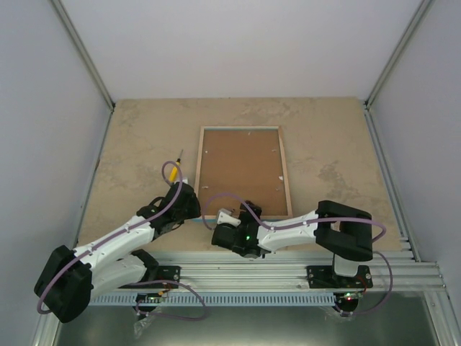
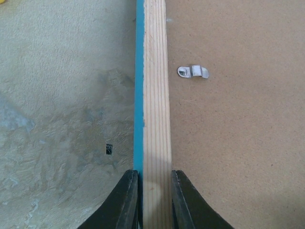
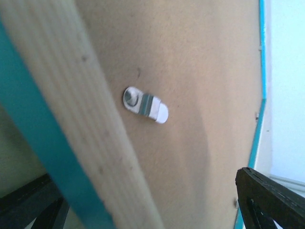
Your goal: Take the photo out of the frame
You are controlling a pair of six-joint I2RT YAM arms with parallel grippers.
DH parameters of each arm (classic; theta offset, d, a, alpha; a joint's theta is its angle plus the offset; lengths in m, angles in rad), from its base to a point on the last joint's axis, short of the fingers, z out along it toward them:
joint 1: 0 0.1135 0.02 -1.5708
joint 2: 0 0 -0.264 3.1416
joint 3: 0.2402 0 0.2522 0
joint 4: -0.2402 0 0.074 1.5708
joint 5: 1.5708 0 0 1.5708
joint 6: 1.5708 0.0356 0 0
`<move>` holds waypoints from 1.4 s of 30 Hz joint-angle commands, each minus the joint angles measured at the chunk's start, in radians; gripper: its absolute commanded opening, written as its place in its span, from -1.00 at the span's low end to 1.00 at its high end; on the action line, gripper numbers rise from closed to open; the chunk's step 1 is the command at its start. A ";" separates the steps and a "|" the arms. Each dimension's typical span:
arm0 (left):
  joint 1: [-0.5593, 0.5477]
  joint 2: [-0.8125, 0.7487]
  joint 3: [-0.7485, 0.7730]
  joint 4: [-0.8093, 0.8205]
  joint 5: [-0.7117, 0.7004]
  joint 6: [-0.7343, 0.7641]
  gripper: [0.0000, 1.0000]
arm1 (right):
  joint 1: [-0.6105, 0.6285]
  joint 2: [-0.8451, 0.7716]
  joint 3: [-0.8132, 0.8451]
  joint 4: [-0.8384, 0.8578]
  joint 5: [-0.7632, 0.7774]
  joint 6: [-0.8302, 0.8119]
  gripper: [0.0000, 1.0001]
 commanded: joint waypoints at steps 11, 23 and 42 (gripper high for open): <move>-0.015 -0.016 0.039 0.120 0.039 -0.015 -1.00 | -0.007 0.082 0.030 0.164 0.211 -0.220 0.33; -0.015 -0.160 0.025 0.097 0.008 -0.081 -0.73 | -0.009 -0.001 -0.029 0.187 0.272 -0.217 -0.66; -0.015 -0.458 0.100 0.008 -0.101 -0.098 0.22 | -0.016 -0.267 -0.141 0.359 0.230 -0.253 -0.99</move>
